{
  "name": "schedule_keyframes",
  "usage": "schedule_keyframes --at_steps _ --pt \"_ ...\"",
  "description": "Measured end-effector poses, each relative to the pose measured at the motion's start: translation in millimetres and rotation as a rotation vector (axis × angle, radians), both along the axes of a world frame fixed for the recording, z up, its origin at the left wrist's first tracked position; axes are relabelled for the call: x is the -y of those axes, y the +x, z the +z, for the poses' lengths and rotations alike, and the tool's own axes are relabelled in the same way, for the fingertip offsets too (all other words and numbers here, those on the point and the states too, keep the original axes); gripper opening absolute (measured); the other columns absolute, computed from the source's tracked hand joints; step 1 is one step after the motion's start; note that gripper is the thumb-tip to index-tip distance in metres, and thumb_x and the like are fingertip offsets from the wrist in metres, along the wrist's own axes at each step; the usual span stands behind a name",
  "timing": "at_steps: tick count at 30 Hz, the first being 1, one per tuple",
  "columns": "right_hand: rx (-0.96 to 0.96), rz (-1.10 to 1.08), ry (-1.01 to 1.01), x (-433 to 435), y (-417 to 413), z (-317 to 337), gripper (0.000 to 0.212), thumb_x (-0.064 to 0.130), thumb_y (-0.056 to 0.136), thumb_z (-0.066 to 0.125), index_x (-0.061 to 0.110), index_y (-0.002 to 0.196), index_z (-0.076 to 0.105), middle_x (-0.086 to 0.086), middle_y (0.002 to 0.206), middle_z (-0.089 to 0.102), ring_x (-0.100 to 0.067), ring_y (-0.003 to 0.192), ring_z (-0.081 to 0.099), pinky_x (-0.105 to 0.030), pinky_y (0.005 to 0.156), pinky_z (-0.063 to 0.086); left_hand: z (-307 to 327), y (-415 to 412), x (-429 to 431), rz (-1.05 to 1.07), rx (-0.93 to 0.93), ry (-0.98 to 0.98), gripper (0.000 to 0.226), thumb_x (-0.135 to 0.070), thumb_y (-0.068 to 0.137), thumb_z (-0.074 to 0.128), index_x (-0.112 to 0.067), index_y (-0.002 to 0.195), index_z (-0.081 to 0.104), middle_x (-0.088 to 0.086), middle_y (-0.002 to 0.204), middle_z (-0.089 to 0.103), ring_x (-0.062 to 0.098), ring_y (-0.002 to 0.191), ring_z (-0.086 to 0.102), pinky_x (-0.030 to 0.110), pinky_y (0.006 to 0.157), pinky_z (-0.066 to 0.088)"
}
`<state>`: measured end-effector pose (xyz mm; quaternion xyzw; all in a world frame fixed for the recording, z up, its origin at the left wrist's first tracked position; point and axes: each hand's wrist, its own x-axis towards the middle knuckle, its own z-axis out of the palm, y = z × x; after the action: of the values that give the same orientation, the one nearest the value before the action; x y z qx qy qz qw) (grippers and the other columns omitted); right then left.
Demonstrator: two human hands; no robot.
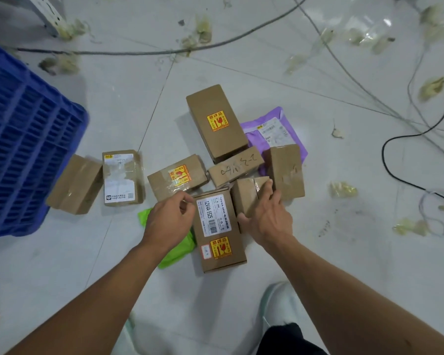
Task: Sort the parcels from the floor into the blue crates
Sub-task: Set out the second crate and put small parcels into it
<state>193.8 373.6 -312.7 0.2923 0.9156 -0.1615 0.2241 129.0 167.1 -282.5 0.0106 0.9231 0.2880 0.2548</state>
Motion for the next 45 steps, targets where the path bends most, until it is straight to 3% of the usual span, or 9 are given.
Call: schedule_keyframes --at_steps 7,13,21,28,30,36,39,42,45 --pt "0.004 0.051 -0.049 -23.4 7.0 116.2 0.095 0.055 0.080 0.070 0.014 0.143 0.012 -0.012 0.123 0.041 -0.029 0.106 0.052 -0.041 0.078 0.052 102.2 -7.9 3.6 -0.016 0.037 -0.050 0.016 -0.032 0.094 0.053 -0.034 0.102 0.067 -0.018 0.085 0.066 0.010 0.084 0.064 0.029 0.076 0.048" --pt "-0.018 0.187 -0.093 -26.1 3.2 248.9 0.097 0.061 0.078 0.068 0.018 0.143 0.011 -0.011 0.122 0.041 -0.030 0.107 0.052 -0.039 0.073 0.051 235.0 -11.0 15.0 0.033 0.023 -0.054 0.009 -0.034 0.095 0.053 -0.038 0.094 0.061 -0.019 0.084 0.063 0.012 0.088 0.061 0.027 0.074 0.042" --pt "-0.075 0.430 -0.076 -1.6 -20.5 455.3 0.109 0.081 0.072 0.049 0.014 0.148 0.011 -0.011 0.127 0.044 -0.033 0.110 0.054 -0.041 0.076 0.044 440.2 7.1 56.2 0.083 0.071 -0.044 0.020 -0.031 0.096 0.054 -0.029 0.113 0.063 -0.012 0.095 0.064 0.017 0.098 0.062 0.031 0.085 0.045" --pt "-0.140 0.565 -0.164 72.2 -40.8 601.6 0.101 0.071 0.073 0.062 0.017 0.145 0.017 -0.011 0.124 0.044 -0.035 0.113 0.054 -0.047 0.083 0.050 586.5 36.0 143.9 0.243 0.025 -0.062 0.027 -0.036 0.097 0.054 -0.025 0.119 0.064 -0.007 0.103 0.065 0.021 0.106 0.061 0.031 0.090 0.045" --pt "-0.165 0.615 -0.150 100.5 -48.9 629.2 0.102 0.070 0.075 0.062 0.017 0.148 0.015 -0.011 0.126 0.043 -0.035 0.115 0.054 -0.046 0.087 0.049 615.0 34.9 173.0 0.297 0.005 -0.036 0.027 -0.034 0.096 0.054 -0.025 0.120 0.064 -0.004 0.105 0.068 0.022 0.106 0.062 0.035 0.093 0.047" --pt "-0.252 0.717 -0.106 197.6 -77.6 683.5 0.095 0.071 0.075 0.058 0.024 0.144 0.012 -0.007 0.123 0.042 -0.032 0.110 0.056 -0.045 0.081 0.048 668.3 20.1 267.3 0.377 -0.107 0.024 0.021 -0.027 0.094 0.054 -0.027 0.112 0.065 -0.018 0.072 0.061 0.021 0.088 0.062 0.036 0.086 0.050" --pt "-0.290 0.747 -0.077 246.7 -95.3 704.2 0.095 0.068 0.074 0.059 0.024 0.144 0.013 -0.005 0.122 0.042 -0.031 0.110 0.055 -0.045 0.082 0.049 684.6 10.7 315.1 0.393 -0.157 0.043 0.011 -0.033 0.091 0.054 -0.035 0.099 0.061 -0.019 0.075 0.063 0.014 0.080 0.061 0.030 0.077 0.045" --pt "-0.336 0.785 -0.059 292.9 -115.3 723.1 0.098 0.064 0.069 0.059 0.022 0.146 0.014 -0.005 0.119 0.042 -0.031 0.107 0.053 -0.045 0.082 0.049 697.4 2.6 358.7 0.416 -0.155 0.096 0.026 -0.044 0.082 0.048 -0.031 0.098 0.064 -0.011 0.081 0.068 0.022 0.088 0.064 0.037 0.081 0.052" --pt "-0.369 0.818 -0.078 331.4 -134.5 737.6 0.103 0.061 0.065 0.062 0.023 0.148 0.014 -0.004 0.122 0.040 -0.030 0.107 0.051 -0.044 0.083 0.049 703.7 -5.4 396.6 0.431 -0.151 0.110 0.020 -0.030 0.090 0.053 -0.030 0.105 0.065 -0.003 0.087 0.069 0.025 0.090 0.065 0.043 0.084 0.054"
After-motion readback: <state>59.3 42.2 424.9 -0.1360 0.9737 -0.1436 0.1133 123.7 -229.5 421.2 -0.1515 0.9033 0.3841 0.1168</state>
